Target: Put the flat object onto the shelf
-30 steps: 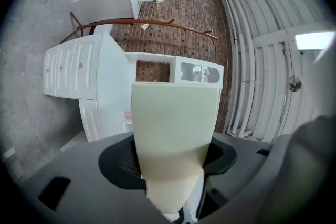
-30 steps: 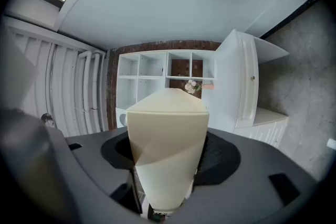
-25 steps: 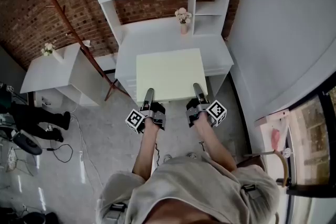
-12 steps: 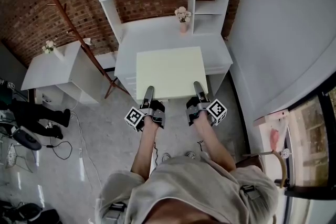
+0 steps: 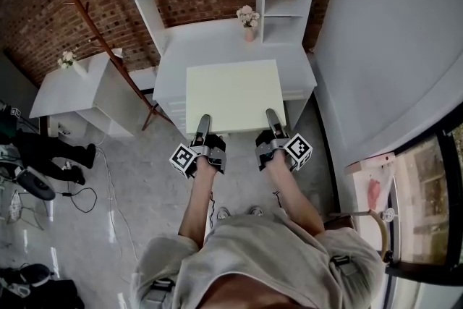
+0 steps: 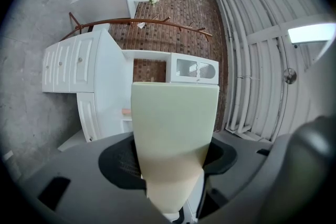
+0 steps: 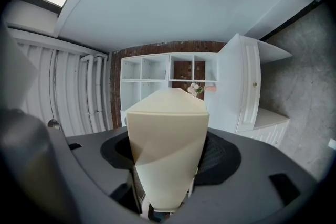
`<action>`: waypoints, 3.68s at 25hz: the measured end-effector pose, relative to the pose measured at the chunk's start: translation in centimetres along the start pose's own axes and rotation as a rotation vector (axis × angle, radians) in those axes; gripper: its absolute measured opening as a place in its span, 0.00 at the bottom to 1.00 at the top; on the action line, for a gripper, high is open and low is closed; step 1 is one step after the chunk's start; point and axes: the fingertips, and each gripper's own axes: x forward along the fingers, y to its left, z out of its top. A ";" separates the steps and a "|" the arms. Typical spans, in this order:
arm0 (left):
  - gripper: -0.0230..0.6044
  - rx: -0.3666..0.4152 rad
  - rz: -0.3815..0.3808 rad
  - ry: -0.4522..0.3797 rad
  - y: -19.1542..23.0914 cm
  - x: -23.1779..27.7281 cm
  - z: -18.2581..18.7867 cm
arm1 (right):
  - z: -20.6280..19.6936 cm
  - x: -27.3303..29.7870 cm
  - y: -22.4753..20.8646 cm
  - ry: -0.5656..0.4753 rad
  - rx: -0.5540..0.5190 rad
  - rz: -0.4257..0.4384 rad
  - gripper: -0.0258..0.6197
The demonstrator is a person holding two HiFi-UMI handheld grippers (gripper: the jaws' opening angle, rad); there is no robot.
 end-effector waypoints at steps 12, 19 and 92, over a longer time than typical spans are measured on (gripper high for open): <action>0.49 0.021 0.009 -0.028 0.3 0.9 -2.8 | 3.0 -0.2 -0.9 0.028 0.032 0.019 0.50; 0.49 0.015 0.002 -0.040 0.8 1.6 -2.4 | 3.0 0.9 -1.2 0.047 0.023 0.011 0.50; 0.49 -0.002 -0.044 0.019 9.8 39.5 12.7 | 13.7 39.4 -7.0 0.003 -0.010 0.060 0.50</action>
